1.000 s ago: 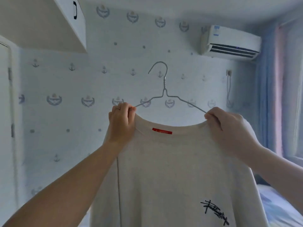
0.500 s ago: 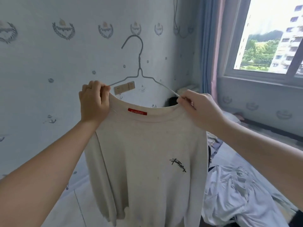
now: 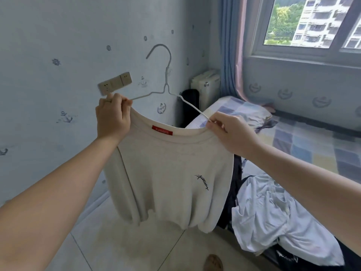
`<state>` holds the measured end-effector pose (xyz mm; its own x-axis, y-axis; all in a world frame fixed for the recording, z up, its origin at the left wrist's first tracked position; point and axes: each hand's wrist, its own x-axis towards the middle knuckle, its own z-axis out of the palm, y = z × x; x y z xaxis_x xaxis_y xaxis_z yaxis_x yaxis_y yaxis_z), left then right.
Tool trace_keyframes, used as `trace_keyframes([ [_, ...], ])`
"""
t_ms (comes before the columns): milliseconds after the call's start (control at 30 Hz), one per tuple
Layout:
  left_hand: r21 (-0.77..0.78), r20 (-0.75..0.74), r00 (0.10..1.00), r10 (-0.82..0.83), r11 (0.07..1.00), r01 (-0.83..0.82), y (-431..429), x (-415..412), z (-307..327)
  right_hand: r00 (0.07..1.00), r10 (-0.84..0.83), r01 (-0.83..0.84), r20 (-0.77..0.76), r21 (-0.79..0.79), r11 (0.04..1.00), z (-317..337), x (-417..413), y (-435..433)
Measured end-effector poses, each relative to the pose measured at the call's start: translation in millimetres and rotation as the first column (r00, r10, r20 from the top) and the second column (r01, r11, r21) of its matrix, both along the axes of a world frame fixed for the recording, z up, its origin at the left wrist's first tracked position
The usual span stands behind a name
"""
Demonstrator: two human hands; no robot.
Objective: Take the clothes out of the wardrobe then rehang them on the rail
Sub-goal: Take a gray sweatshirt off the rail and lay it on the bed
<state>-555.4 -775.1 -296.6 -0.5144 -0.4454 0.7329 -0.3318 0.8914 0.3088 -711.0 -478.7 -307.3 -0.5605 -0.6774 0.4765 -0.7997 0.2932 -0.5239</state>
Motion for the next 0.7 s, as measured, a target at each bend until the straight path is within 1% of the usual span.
trace_keyframes([
  [167, 0.071, 0.074, 0.996, -0.055, 0.996, 0.05, -19.5, -85.6, -28.9, 0.993, -0.079, 0.075, 0.09, 0.04, 0.996, -28.8, -74.2, -10.0],
  [333, 0.149, 0.154, 0.983, -0.099, 0.986, 0.076, -28.1, -164.6, -66.6, 0.969, -0.152, 0.141, 0.195, 0.07, 0.988, -66.7, -139.7, -10.6],
  [467, 0.195, 0.198, 0.966, -0.164, 0.973, 0.125, -32.3, -219.3, -93.8, 0.939, -0.225, 0.202, 0.259, 0.11, 0.973, -92.2, -180.4, -8.0],
  [700, 0.264, 0.24, 0.924, -0.298, 0.936, 0.234, -47.3, -316.4, -132.1, 0.882, -0.376, 0.331, 0.286, 0.193, 0.924, -120.5, -239.0, -13.2],
])
